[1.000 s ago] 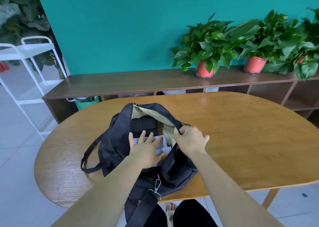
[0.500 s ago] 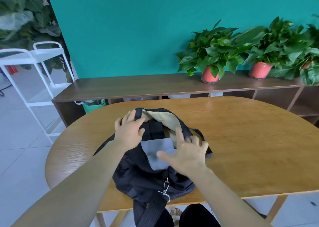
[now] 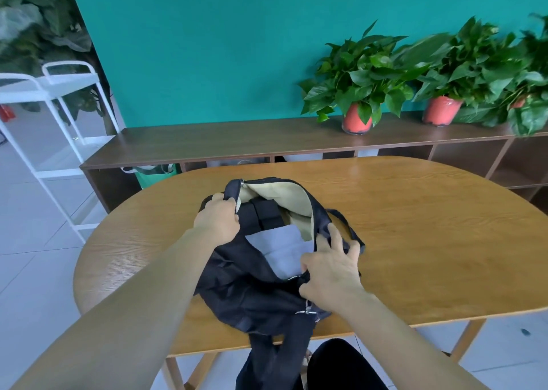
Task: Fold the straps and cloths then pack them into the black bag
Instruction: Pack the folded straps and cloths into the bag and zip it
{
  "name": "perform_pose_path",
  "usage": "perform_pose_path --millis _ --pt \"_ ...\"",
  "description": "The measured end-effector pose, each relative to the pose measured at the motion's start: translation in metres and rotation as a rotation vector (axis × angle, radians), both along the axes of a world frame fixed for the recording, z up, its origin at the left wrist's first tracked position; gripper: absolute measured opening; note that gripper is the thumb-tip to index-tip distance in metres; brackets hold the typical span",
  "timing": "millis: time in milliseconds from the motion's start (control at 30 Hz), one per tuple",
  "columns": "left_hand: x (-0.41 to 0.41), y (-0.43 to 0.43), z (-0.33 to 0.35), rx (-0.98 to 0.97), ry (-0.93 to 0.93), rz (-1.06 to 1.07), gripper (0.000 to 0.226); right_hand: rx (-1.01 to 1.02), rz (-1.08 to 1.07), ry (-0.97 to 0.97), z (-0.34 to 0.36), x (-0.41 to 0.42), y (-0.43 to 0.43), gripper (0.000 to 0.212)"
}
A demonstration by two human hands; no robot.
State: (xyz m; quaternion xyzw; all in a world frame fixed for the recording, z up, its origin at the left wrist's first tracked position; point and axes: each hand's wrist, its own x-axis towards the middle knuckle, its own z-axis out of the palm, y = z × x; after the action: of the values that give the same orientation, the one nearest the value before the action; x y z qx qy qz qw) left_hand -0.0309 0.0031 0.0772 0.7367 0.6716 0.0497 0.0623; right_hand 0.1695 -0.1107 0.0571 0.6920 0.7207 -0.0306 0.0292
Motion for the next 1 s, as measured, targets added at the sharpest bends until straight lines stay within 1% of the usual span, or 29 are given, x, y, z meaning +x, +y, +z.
perform_pose_path --millis 67,200,300,433,533,600,667,733,800,867,933,1000 --pt "0.002 -0.002 0.001 0.003 -0.020 0.020 0.019 0.047 -0.027 -0.032 0.000 0.013 0.009 0.026" --pt "0.012 -0.008 0.005 0.054 -0.025 0.031 0.015 0.103 -0.066 -0.114 0.001 0.038 0.031 0.033" --pt "0.017 -0.008 0.007 0.051 -0.015 0.004 0.022 0.128 -0.065 -0.167 0.001 0.052 0.048 0.034" --pt "0.027 -0.006 0.007 -0.003 -0.036 -0.014 0.034 0.162 -0.054 -0.199 0.003 0.071 0.067 0.033" --pt "0.031 -0.006 0.010 0.054 -0.023 -0.037 0.029 0.210 -0.039 -0.145 0.001 0.086 0.075 0.034" --pt "0.028 -0.005 0.013 0.150 0.007 -0.026 0.021 0.284 -0.060 -0.004 -0.004 0.092 0.075 0.039" --pt "0.025 -0.002 0.016 0.245 0.003 0.029 0.015 0.418 -0.136 0.169 -0.009 0.093 0.071 0.040" --pt "0.024 0.003 0.016 0.299 -0.007 0.080 0.020 0.502 -0.227 0.251 -0.012 0.091 0.065 0.038" --pt "0.022 0.009 0.014 0.277 0.005 0.096 0.033 0.480 -0.258 0.288 -0.015 0.089 0.060 0.041" --pt "0.021 0.015 0.012 0.212 0.042 0.083 0.042 0.412 -0.213 0.284 -0.018 0.088 0.059 0.046" --pt "0.021 0.020 0.009 0.143 0.071 0.051 0.046 0.343 -0.153 0.246 -0.020 0.089 0.062 0.049" --pt "0.020 0.024 0.007 0.097 0.089 0.015 0.051 0.301 -0.131 0.178 -0.020 0.091 0.065 0.044"
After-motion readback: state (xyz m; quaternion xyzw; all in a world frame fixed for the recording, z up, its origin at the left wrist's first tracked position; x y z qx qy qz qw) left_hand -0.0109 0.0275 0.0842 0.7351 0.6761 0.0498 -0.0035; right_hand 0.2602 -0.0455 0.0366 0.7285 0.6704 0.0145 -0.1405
